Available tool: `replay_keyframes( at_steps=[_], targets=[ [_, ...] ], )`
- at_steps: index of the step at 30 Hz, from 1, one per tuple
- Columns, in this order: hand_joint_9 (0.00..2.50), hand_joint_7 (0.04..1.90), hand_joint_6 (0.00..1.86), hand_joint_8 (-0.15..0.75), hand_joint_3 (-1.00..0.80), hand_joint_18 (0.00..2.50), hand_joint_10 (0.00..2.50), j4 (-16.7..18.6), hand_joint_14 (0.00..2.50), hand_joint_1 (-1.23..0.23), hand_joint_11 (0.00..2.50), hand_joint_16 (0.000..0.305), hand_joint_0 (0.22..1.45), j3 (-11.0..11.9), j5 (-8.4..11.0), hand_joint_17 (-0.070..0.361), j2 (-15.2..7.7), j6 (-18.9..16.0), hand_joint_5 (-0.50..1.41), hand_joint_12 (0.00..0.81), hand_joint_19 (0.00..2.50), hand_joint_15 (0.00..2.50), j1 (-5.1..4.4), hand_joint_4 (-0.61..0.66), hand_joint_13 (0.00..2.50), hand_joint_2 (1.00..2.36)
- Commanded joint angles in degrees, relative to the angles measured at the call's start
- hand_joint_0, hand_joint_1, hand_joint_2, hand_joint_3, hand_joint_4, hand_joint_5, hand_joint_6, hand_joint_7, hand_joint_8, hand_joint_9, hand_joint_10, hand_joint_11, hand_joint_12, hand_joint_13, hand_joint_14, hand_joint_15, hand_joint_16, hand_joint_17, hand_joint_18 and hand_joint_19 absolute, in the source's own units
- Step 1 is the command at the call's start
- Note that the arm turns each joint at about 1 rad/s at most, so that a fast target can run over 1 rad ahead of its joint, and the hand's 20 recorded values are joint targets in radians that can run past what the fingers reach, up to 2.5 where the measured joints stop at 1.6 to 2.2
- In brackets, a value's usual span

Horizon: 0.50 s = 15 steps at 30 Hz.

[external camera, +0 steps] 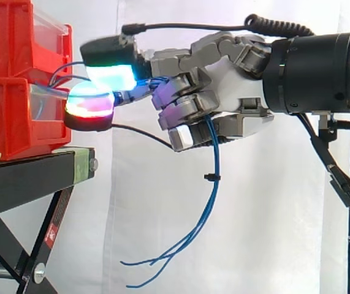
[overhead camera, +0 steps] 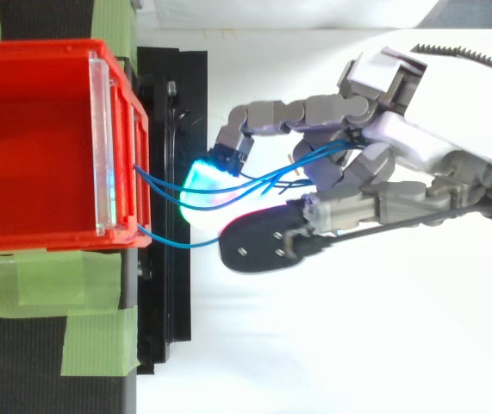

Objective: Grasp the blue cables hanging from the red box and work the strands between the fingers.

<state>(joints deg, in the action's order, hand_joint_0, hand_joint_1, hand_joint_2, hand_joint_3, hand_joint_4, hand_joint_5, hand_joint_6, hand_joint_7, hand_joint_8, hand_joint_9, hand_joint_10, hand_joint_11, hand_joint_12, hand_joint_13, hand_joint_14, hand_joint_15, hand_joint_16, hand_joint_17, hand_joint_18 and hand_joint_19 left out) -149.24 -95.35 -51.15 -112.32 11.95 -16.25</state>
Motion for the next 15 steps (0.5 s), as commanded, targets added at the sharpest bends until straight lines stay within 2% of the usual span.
replay_keyframes(
  at_steps=[1, 4, 5, 7, 13, 15],
  targets=[
    [1.37, 1.19, 0.02, 0.548, 0.01, 2.42, 2.50, 0.0, 2.50, -0.67, 2.50, 0.222, 1.09, 0.0, 0.09, 0.167, 0.0, -0.1, 0.43, 0.622, 0.66, 1.61, -0.01, 0.28, 1.80, 1.01],
    [1.37, 1.19, 0.02, 0.548, -0.14, 2.42, 2.50, -0.4, 2.50, -0.64, 2.50, 0.222, 0.95, 0.0, 0.00, 0.167, 0.0, -0.2, 0.46, 0.622, 0.66, 1.61, -0.01, 0.35, 1.80, 1.01],
    [1.37, 1.19, 0.02, 0.548, -0.28, 2.42, 2.50, -0.4, 2.50, -0.63, 2.50, 0.222, 0.89, 0.0, 0.00, 0.167, 0.0, -0.1, 0.45, 0.622, 0.66, 1.61, -0.01, 0.37, 1.80, 1.01],
    [1.37, 1.21, 0.02, 0.548, -0.62, 2.42, 2.50, -0.4, 2.50, -0.58, 2.50, 0.222, 0.80, 0.0, 0.00, 0.167, 0.0, 0.0, 0.43, 0.622, 0.66, 1.61, -0.01, 0.33, 1.80, 1.01],
    [1.37, 1.20, 0.02, 0.548, -0.98, 2.42, 2.50, -0.4, 2.50, -0.54, 2.50, 0.222, 0.74, 0.0, 0.09, 0.167, 0.0, 0.1, 0.40, 0.622, 0.66, 1.61, -0.01, 0.34, 1.80, 1.00],
    [1.37, 1.24, 0.02, 0.548, -1.00, 2.42, 2.50, -0.4, 2.50, -0.52, 2.50, 0.222, 0.73, 0.0, 0.00, 0.167, 0.0, 0.1, 0.44, 0.622, 0.66, 1.61, -0.01, 0.33, 1.80, 1.00]
  ],
)
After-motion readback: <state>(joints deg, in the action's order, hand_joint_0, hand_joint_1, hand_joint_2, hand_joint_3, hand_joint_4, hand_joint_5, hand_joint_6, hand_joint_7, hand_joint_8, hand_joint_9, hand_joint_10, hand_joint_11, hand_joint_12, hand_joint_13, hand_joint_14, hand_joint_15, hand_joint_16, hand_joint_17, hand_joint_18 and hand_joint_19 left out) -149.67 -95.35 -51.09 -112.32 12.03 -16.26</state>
